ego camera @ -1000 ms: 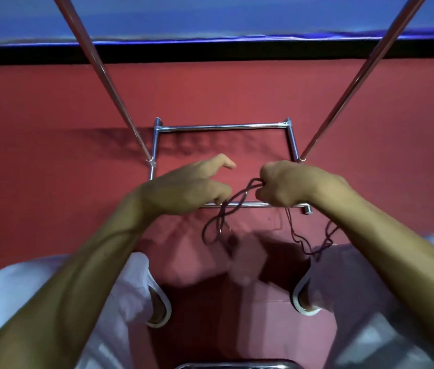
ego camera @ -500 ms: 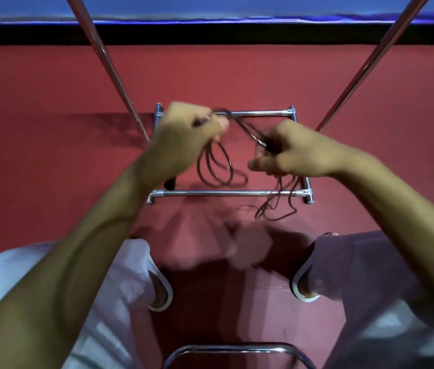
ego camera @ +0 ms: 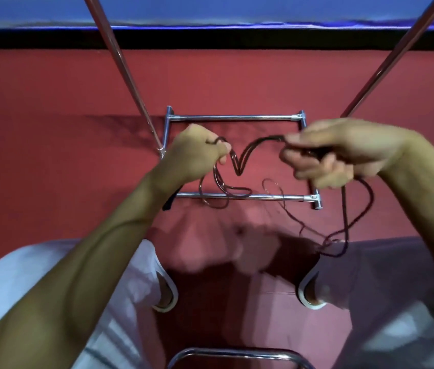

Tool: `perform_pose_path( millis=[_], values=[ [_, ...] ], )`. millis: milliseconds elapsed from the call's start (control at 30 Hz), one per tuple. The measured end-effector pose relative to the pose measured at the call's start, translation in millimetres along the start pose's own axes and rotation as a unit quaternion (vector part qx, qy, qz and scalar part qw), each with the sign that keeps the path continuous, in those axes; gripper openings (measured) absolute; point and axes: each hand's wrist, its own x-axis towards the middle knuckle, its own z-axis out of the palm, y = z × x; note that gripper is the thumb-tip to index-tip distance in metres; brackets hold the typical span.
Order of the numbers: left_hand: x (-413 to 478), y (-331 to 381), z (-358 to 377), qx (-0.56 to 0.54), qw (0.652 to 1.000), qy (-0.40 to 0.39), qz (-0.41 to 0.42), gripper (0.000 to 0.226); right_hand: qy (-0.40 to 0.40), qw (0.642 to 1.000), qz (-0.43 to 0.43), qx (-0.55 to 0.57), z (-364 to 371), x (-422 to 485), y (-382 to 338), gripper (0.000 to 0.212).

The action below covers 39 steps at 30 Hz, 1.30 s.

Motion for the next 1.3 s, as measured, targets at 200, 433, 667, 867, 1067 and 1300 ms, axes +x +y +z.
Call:
perform_pose_path(
  millis=[200,433,667,867,1067,1300],
  values=[
    [-8.0,12.6,6.4,0.041,0.997,-0.024,-0.06,0.056,0.528,0.778,-0.061,-0.335,-32.6,43.6,5.1,0.043],
    [-6.8,23.9,-0.2,-0.252,0.948,-0.187,-0.046,0.044,0.442,0.724,-0.233,-0.476,-8.6,63.3,23.6,0.068],
    [-10.1,29.7,-6.7,-0.282,0.932,-0.225,-0.016,0.015,0.207,0.939,-0.273,-0.016,26.5,83.2,17.5,0.08],
    [-8.1,25.9,-8.2,-0.268,0.949,-0.164,-0.006,0.023,0.155,0.957,-0.157,-0.188,3.5,56.7,9.9,0.031],
    [-4.1,11.3,-6.7,-0.022,0.989,-0.051,0.135,0.013,0.285,0.76,-0.133,-0.568,-12.2,50.1,24.9,0.009],
    [-4.3,-5.4,2.2,0.285,0.911,0.162,0.251,0.029,0.249,0.832,-0.145,-0.474,0.3,54.8,27.5,0.021]
  ],
)
